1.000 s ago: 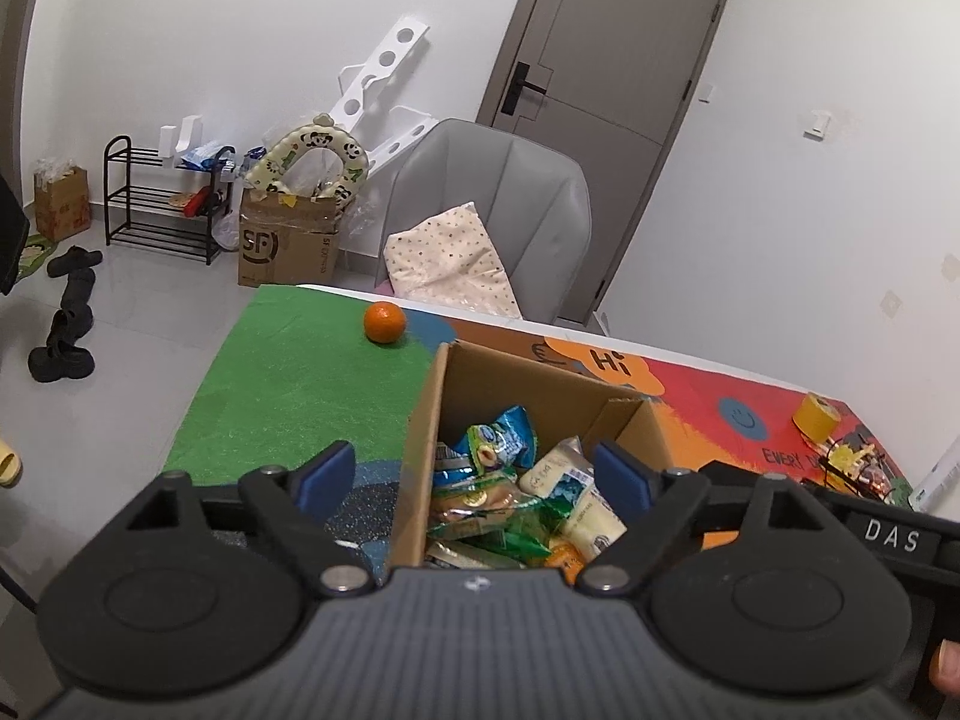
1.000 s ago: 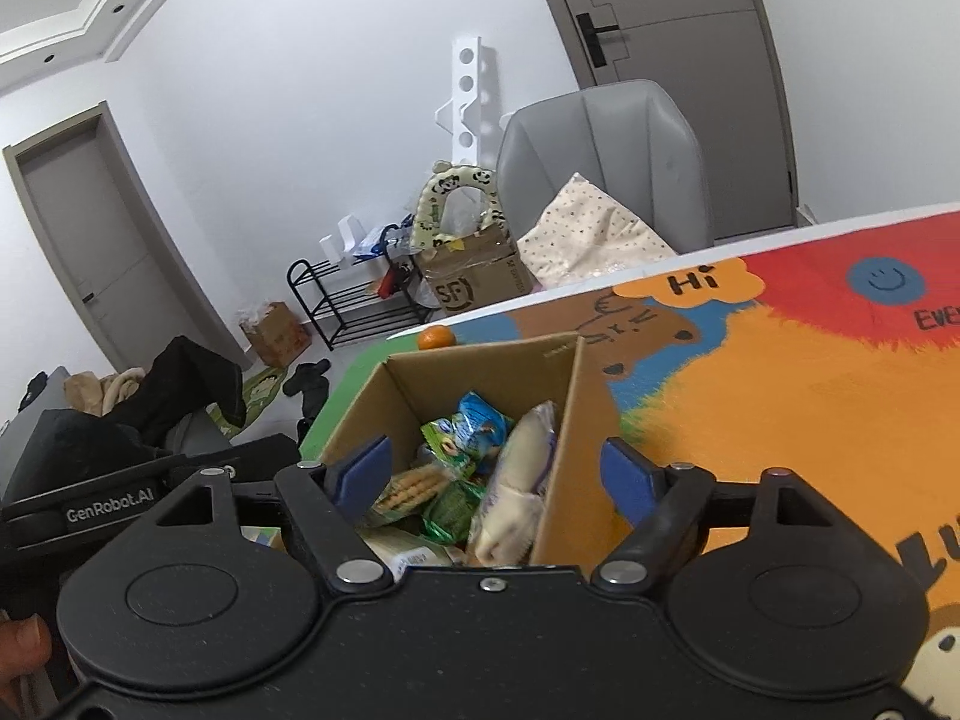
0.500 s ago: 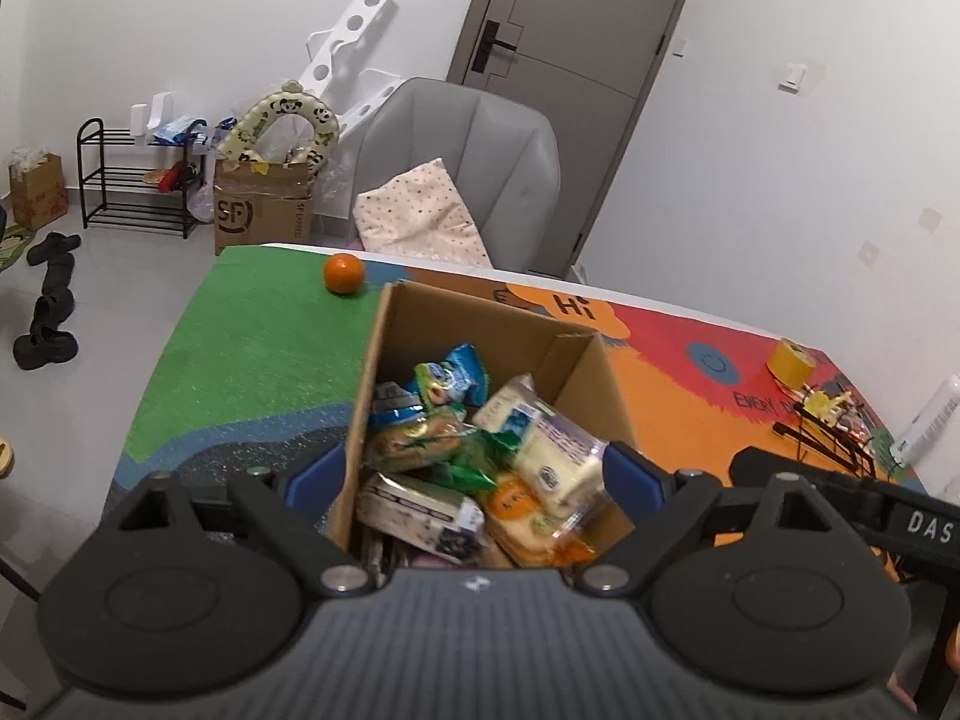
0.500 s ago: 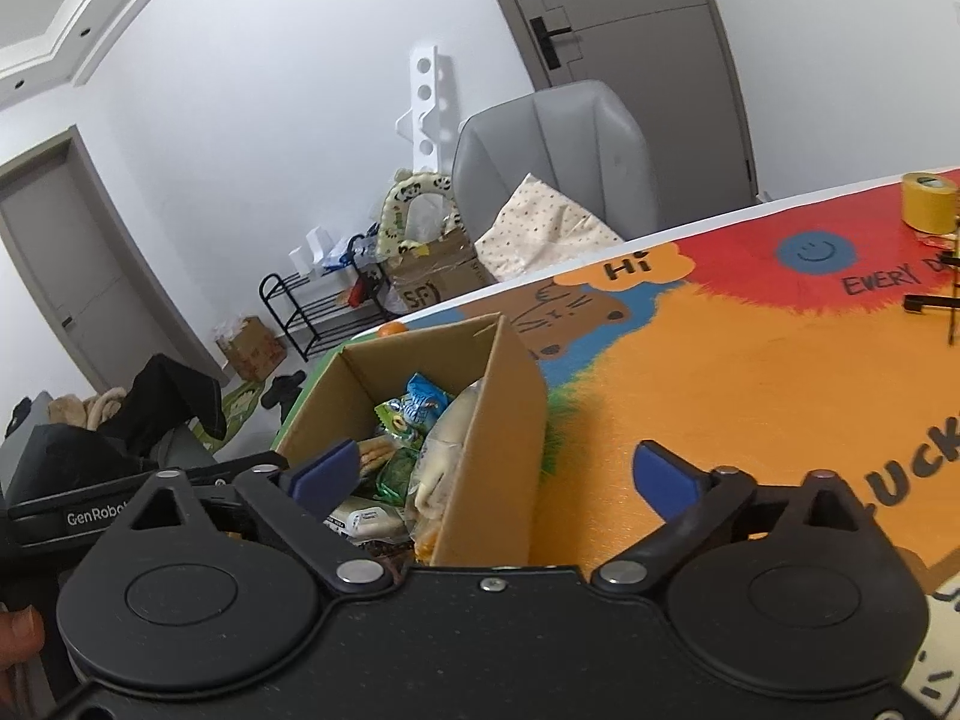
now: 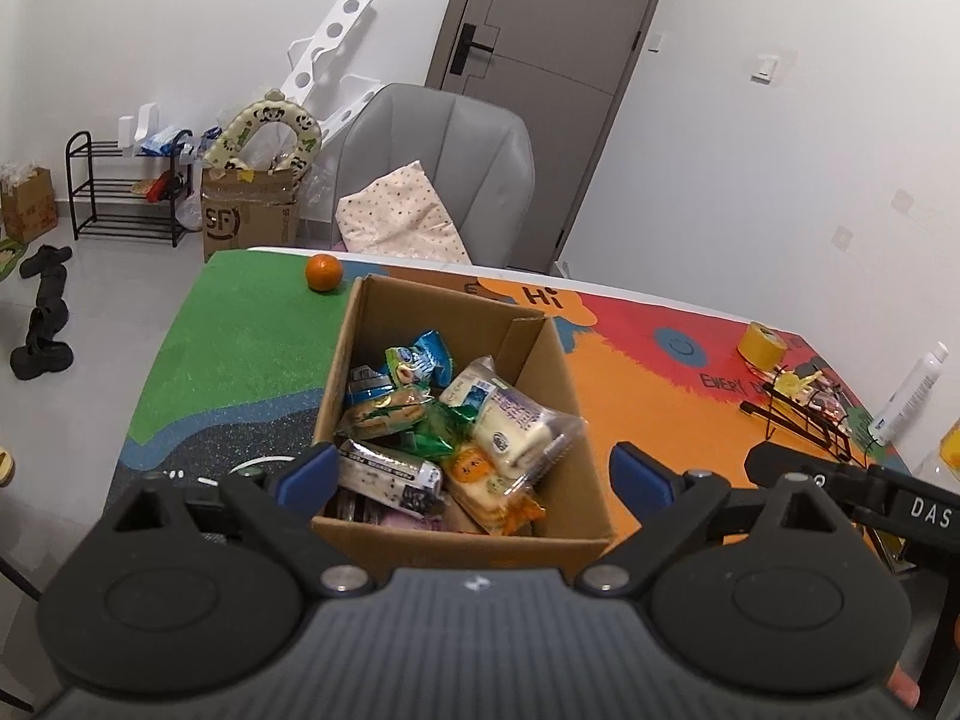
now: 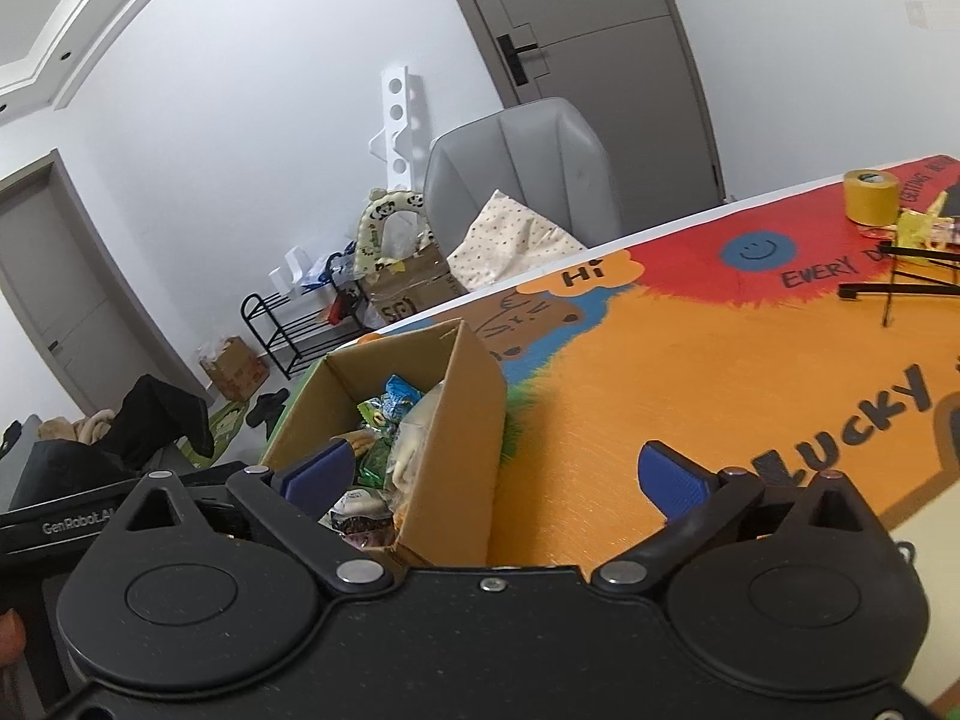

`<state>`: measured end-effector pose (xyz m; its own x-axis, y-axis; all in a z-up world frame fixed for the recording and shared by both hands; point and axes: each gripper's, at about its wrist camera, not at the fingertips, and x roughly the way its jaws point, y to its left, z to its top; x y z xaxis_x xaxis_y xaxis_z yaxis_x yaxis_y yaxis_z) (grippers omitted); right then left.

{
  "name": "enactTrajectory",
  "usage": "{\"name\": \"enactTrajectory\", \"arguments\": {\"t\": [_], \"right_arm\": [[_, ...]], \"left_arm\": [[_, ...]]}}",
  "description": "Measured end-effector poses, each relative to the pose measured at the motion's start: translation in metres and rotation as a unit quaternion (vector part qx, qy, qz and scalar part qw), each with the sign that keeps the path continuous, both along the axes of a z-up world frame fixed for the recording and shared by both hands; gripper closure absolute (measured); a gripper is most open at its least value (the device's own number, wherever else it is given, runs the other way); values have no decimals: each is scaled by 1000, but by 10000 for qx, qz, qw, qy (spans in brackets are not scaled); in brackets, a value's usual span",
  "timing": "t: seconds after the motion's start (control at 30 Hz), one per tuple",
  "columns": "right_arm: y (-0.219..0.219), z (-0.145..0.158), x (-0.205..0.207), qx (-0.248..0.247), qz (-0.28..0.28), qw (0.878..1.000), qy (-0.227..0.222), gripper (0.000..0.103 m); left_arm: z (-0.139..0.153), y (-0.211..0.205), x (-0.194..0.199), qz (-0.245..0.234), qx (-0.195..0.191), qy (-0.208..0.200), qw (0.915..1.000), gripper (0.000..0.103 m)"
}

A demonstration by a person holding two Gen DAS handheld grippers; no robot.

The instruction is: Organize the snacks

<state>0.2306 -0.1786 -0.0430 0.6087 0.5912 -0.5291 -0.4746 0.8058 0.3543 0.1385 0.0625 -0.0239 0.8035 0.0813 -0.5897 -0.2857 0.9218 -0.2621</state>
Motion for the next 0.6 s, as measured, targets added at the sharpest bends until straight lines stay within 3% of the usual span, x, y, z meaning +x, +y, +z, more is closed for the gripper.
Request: {"name": "enactTrajectory", "arguments": {"t": [0.6], "right_arm": [[-28, 22, -43, -134, -100, 9996, -207, 0]], "left_arm": [[20, -14, -50, 14, 96, -175, 9998, 2]]}}
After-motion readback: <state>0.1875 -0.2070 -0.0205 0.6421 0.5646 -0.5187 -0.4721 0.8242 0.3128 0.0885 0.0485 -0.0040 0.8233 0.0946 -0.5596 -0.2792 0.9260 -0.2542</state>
